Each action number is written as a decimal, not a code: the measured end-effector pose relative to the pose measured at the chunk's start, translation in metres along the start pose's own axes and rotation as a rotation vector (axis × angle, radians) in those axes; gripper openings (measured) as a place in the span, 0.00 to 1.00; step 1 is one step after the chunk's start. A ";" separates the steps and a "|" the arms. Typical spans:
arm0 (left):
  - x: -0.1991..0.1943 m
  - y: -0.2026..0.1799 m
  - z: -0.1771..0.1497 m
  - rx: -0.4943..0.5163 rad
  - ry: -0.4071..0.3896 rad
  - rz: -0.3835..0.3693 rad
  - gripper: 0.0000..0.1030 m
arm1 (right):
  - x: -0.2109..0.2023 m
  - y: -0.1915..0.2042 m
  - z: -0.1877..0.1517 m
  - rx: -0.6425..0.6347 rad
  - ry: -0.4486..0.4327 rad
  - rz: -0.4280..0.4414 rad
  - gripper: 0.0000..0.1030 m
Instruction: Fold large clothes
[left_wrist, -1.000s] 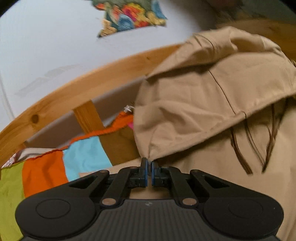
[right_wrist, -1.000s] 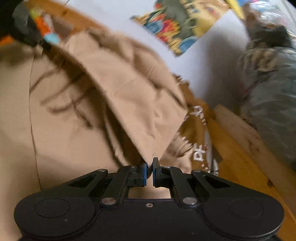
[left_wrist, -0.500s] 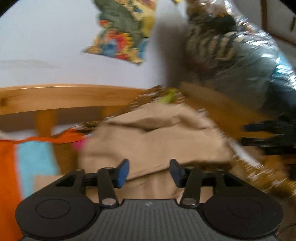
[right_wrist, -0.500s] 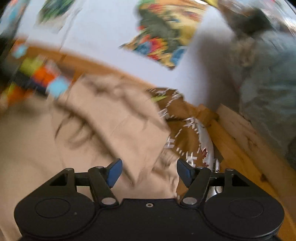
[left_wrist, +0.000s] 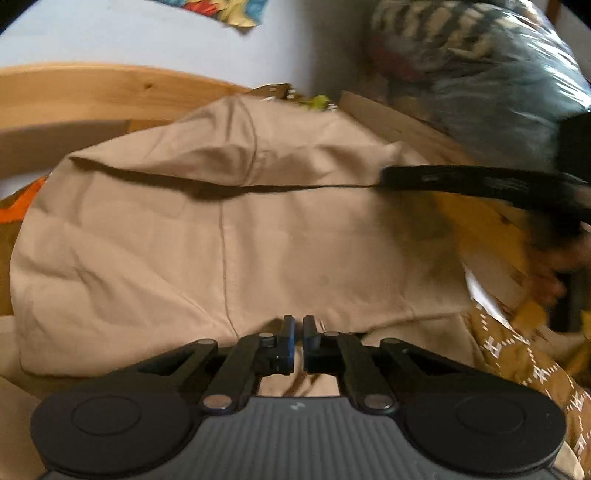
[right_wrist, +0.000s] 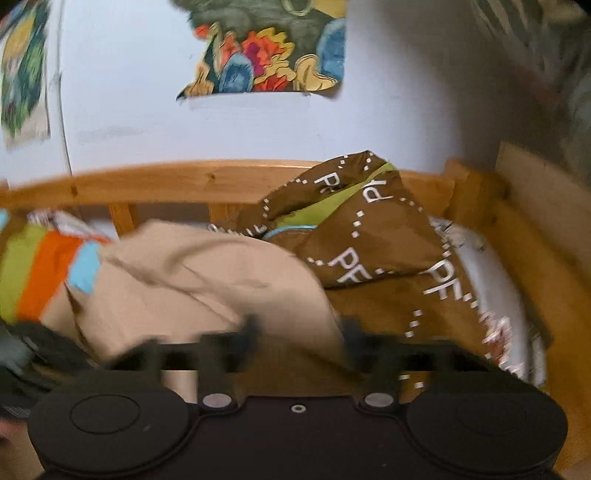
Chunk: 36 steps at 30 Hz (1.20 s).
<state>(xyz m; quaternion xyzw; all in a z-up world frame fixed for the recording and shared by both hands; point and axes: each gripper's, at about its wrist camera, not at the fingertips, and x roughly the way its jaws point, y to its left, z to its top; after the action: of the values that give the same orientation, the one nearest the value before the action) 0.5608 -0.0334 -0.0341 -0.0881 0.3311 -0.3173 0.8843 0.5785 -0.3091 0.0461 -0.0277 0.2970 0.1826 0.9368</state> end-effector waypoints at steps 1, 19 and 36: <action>0.004 0.002 -0.001 -0.013 -0.005 0.018 0.03 | -0.005 0.005 0.000 0.000 -0.024 0.004 0.11; -0.118 0.033 -0.155 -0.278 0.083 0.113 0.05 | -0.134 0.137 -0.177 -0.743 -0.149 0.018 0.06; -0.149 0.056 -0.069 -0.461 -0.192 0.117 0.46 | -0.125 0.024 -0.171 0.258 -0.009 0.035 0.54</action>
<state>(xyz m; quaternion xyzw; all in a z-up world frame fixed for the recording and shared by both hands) 0.4584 0.1070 -0.0282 -0.2980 0.3136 -0.1718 0.8851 0.3822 -0.3547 -0.0220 0.0991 0.3143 0.1594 0.9306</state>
